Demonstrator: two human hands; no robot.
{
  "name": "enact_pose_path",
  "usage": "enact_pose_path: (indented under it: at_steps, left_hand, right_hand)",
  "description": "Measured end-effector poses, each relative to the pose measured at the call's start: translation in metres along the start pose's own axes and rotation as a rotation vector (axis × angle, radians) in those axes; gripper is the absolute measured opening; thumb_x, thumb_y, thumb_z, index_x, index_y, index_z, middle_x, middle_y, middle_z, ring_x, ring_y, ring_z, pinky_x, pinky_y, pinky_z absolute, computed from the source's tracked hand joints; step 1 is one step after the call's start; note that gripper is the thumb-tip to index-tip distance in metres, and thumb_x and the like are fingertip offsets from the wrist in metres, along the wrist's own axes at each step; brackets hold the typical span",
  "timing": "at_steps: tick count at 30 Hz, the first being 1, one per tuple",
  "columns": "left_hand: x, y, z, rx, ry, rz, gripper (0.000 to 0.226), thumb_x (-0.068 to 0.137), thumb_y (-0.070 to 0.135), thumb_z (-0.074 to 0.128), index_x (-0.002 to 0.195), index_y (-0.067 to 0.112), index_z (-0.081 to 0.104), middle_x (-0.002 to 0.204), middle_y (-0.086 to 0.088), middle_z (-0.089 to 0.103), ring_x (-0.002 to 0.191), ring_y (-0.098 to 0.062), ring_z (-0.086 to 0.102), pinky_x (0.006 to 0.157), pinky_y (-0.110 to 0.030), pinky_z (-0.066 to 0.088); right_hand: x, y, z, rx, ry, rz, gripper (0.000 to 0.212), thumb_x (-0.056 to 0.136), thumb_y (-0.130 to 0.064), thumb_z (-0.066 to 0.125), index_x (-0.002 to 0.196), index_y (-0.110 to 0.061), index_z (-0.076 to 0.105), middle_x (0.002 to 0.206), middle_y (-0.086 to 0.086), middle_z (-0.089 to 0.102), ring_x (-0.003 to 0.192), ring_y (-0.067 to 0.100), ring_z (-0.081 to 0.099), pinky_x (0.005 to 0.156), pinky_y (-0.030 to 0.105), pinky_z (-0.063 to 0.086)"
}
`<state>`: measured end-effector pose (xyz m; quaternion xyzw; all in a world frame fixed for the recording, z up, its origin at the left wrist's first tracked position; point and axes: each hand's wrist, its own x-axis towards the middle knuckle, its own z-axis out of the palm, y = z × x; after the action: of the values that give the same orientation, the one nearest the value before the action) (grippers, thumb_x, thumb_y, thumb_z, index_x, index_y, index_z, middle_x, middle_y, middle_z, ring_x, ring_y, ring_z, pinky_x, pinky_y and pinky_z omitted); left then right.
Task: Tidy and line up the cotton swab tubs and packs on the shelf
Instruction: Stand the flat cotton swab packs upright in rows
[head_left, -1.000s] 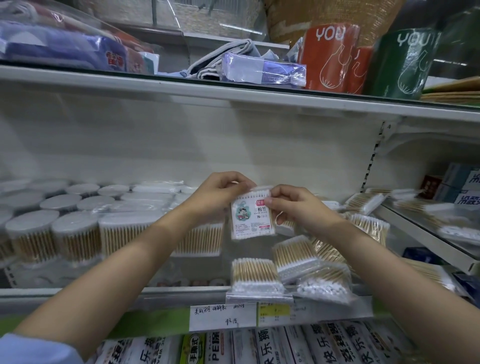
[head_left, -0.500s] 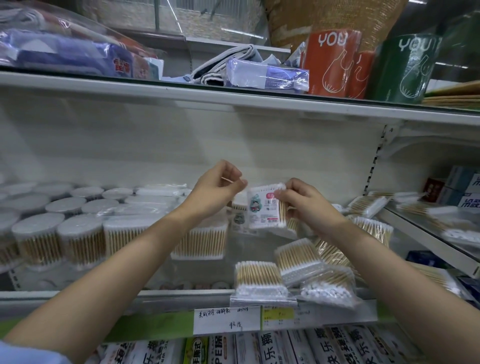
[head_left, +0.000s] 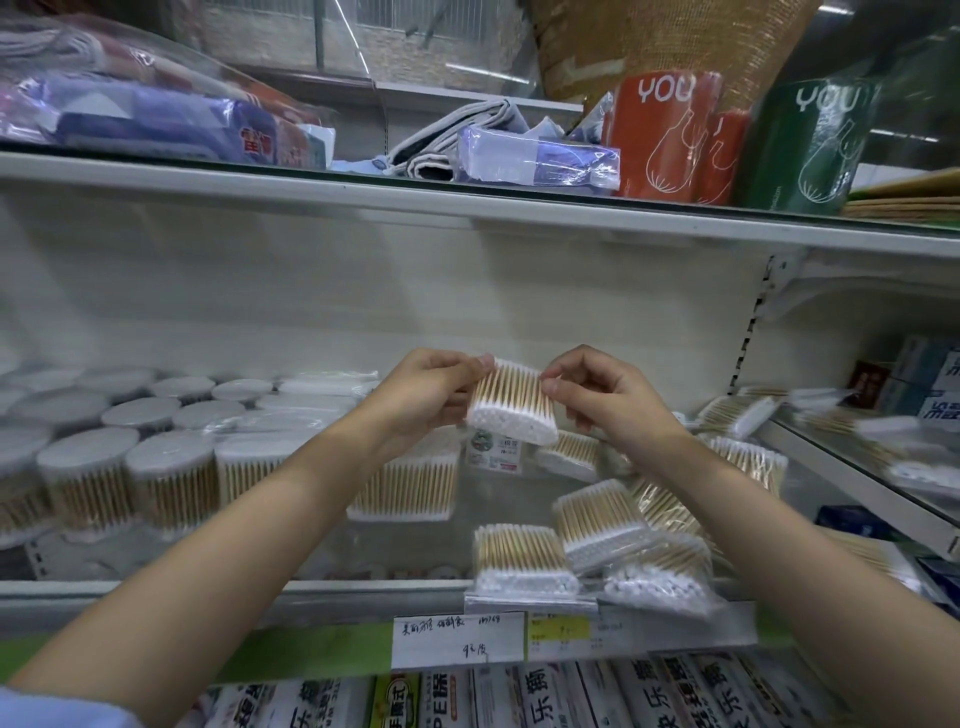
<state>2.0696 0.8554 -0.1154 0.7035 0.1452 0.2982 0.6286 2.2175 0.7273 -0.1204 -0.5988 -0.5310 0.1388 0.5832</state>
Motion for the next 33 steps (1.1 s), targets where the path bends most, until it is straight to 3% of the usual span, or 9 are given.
enact_pose_path:
  at_steps: [3,9,13,17,21,26,30,33]
  left_hand:
    - [0.0,-0.001,0.0,-0.041,-0.011,-0.023,0.019,0.093,0.017,0.053,0.091,0.003,0.065,0.064,0.002,0.067,0.055,-0.008,0.061,0.057,-0.017,0.049]
    - [-0.002,-0.001,-0.001,-0.08,0.011,-0.014,0.001,0.088,0.011,0.06,0.087,0.012,0.06,0.082,-0.006,0.069,0.071,-0.019,0.064,0.066,-0.029,0.05]
    - [-0.006,-0.002,-0.001,-0.077,-0.007,0.062,0.014,0.081,0.0,0.064,0.089,0.01,0.061,0.089,-0.007,0.069,0.077,-0.017,0.069,0.065,-0.025,0.056]
    - [-0.01,-0.002,0.003,-0.042,-0.062,0.108,0.028,0.068,0.018,0.073,0.094,0.009,0.067,0.095,-0.009,0.068,0.089,-0.02,0.069,0.075,-0.027,0.056]
    - [-0.014,0.0,0.009,0.014,-0.107,0.115,0.027,0.085,0.026,0.059,0.099,0.005,0.069,0.096,-0.009,0.072,0.095,-0.018,0.069,0.079,-0.025,0.056]
    - [-0.013,0.004,0.007,0.138,-0.008,0.104,0.023,0.096,0.02,0.05,0.099,0.009,0.07,0.093,-0.008,0.067,0.089,-0.016,0.064,0.086,-0.032,0.055]
    - [-0.015,0.003,-0.002,0.161,0.059,0.09,0.018,0.095,0.012,0.052,0.097,0.009,0.069,0.089,-0.005,0.065,0.083,-0.015,0.063,0.084,-0.033,0.054]
    - [-0.016,0.002,-0.006,0.165,0.079,0.079,0.017,0.094,0.011,0.053,0.093,0.011,0.07,0.089,-0.006,0.066,0.083,-0.017,0.064,0.083,-0.032,0.056]
  right_hand:
    - [-0.001,-0.002,0.0,-0.003,-0.013,-0.002,0.007,0.086,-0.007,0.064,0.085,-0.014,0.066,0.054,-0.015,0.053,0.053,0.004,0.047,0.049,0.018,0.04]
    - [-0.003,-0.003,0.0,-0.024,-0.005,-0.026,0.015,0.086,-0.002,0.063,0.085,-0.015,0.069,0.055,-0.013,0.054,0.048,0.0,0.043,0.046,0.014,0.036]
    - [-0.004,-0.003,0.002,-0.09,-0.004,-0.044,0.013,0.086,-0.013,0.065,0.098,-0.013,0.07,0.061,-0.013,0.06,0.055,-0.001,0.05,0.051,0.01,0.038]
    - [-0.008,-0.009,0.008,-0.132,-0.046,-0.034,0.029,0.079,-0.035,0.069,0.101,-0.017,0.068,0.06,-0.017,0.062,0.057,-0.002,0.053,0.053,0.011,0.039]
    - [-0.004,-0.008,0.01,-0.207,-0.031,0.005,0.027,0.078,-0.037,0.073,0.092,-0.017,0.062,0.058,-0.013,0.059,0.053,0.0,0.053,0.049,0.014,0.039]
    - [0.011,-0.002,0.002,-0.476,-0.074,0.041,0.005,0.083,-0.02,0.067,0.088,-0.019,0.067,0.075,-0.006,0.064,0.057,0.004,0.056,0.054,0.016,0.042]
    - [0.019,0.009,-0.004,-0.654,-0.162,0.026,0.017,0.085,-0.02,0.065,0.102,-0.021,0.066,0.093,-0.002,0.064,0.069,0.004,0.054,0.063,0.019,0.044]
    - [0.023,0.017,0.002,-0.749,-0.205,-0.005,0.015,0.086,-0.021,0.065,0.1,-0.023,0.062,0.101,-0.002,0.063,0.078,0.009,0.054,0.066,0.02,0.042]
